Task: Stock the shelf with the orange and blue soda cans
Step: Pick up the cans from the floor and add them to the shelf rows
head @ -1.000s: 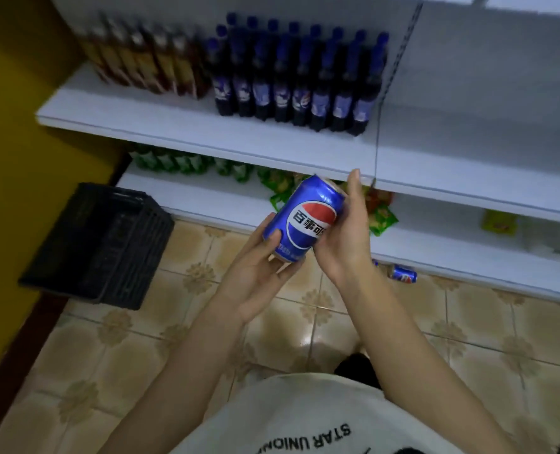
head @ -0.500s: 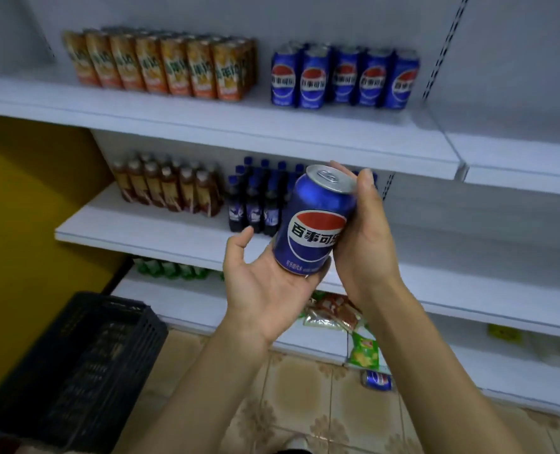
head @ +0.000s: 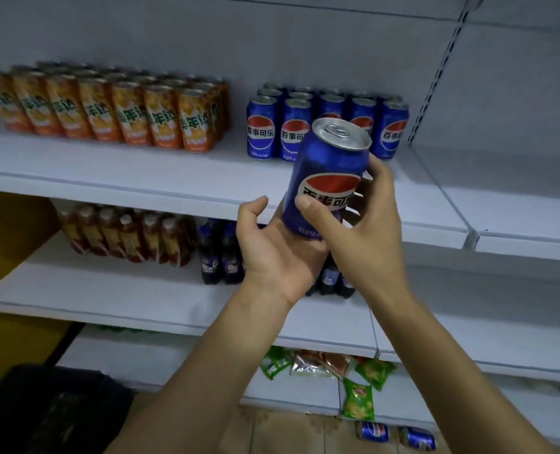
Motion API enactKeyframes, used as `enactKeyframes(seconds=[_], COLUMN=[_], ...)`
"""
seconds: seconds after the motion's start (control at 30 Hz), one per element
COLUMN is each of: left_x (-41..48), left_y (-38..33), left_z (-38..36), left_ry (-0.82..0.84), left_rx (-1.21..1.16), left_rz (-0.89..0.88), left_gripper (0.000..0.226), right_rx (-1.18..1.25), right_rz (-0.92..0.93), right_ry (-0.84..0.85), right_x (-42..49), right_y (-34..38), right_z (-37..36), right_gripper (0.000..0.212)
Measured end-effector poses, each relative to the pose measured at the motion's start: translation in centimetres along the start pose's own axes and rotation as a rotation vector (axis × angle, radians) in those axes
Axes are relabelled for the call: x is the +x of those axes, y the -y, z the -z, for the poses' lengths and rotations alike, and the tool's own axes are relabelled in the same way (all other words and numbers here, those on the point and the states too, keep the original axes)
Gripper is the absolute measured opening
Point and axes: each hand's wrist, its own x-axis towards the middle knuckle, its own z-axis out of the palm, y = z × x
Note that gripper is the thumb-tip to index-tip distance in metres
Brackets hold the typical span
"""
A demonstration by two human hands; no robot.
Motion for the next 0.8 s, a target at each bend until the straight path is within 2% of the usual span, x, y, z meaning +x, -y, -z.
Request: enactKeyframes(seconds=[0.07,0.1,0.17,0.27,0.33,0.43,0.67,0.8], left_x=[2.4,3.5,5.3,7.7,8.9,10.5,12.8,13.1], left_y=[-0.4,-0.9,-2.5,-6.1,-7.8,-9.1,-10.2,-10.1], left_z=[0.0,0.5,2.4,4.8,4.5,3.7,3.0,3.2], left_ry=[0.047,0.055,0.107,0.323,0.493,0.638,0.681,0.684], left_rx=[0.168,0.344,0.979,2.124,2.57,2.777,2.866,2.854], left_rz=[-0.016,-0.053,-0.201,-0.386,-0.4,-0.322,-0.168,-0.158], left_gripper=[0.05,0.046,0.042,0.058,0.06,0.062,0.053,0.052], right_rx=[-0.071,-0.072,-0.093,-0.119,-0.142,-0.218,-0.312,-0.413], right_rz=[-0.028,-0.056,-0.112,-0.211,-0.281,-0.345,-0.325,-0.227], right_ry=[-0.092,-0.112,-0.122,-0.135,-0.143,-0.174,-0.176,-0.188], right_x=[2.5,3.8,6.2,9.9,12.7,16.8,22.2,21.3], right_y=[0.0,-0.1,-1.0,-3.1,-4.9,-7.6,-11.3,-12.9], right_z=[-0.5,-0.6,-0.5,-0.2,-0.5,-1.5,-3.3,-4.0], right_gripper=[0.072,0.07,0.068,0.068,0.069,0.072,0.083,0.092])
